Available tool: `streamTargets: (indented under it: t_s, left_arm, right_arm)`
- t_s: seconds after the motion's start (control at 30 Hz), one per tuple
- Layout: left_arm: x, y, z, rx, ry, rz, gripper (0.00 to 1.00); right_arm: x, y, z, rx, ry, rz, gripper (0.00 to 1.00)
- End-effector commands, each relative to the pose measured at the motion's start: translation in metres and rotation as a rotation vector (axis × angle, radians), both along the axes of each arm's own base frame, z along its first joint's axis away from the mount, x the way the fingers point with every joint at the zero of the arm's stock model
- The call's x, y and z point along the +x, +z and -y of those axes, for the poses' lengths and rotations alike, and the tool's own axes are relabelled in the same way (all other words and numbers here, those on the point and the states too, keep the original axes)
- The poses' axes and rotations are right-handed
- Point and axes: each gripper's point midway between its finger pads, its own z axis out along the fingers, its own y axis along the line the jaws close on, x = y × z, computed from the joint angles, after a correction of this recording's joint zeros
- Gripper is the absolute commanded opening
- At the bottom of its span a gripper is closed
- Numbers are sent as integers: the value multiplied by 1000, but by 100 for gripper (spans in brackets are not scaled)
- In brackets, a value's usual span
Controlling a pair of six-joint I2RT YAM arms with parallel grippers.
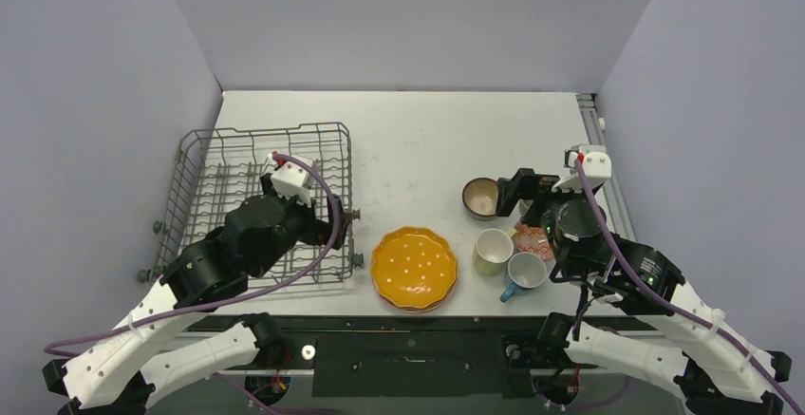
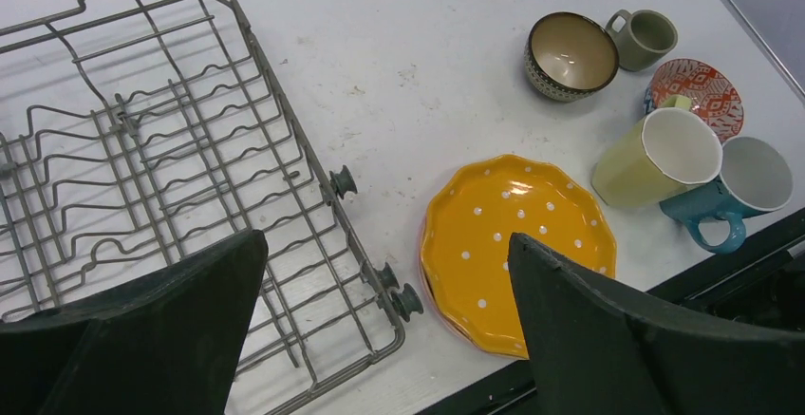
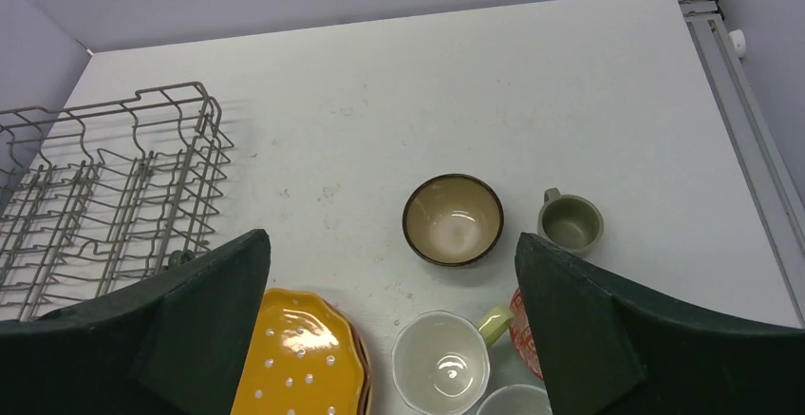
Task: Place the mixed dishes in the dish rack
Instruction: Move the dish rack to the center of the board.
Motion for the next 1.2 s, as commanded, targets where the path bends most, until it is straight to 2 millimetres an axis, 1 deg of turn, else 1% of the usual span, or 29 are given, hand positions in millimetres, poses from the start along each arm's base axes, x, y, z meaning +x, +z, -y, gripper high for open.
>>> streamTargets:
  t_s: [0.0, 0.17, 0.3, 0.57, 0.83, 0.97, 1.17]
  left_arm:
    - [0, 6, -10, -14, 43, 12, 96]
    - [-4, -1, -12, -5, 49, -22, 96]
    - [-5, -9, -15, -7, 72, -58, 96]
    - [-3, -25, -24, 11, 175, -141, 96]
    - [2, -49, -23, 69, 246, -235, 96]
    - [9, -62, -20, 85, 276, -278, 96]
    - [21, -88, -14, 94, 294, -371, 96]
  right_arm:
    - [-2, 4, 1, -3, 1, -16, 96]
    - [-5, 6, 6, -1, -9, -19, 95]
    - [-7, 5, 6, -25, 12, -32, 93]
    - [-9, -1, 7, -56, 13, -61, 93]
    - [-9, -12, 8, -98, 6, -93, 92]
    - [-8, -21, 7, -133, 2, -119, 91]
    - [-8, -30, 13, -186, -28, -146, 89]
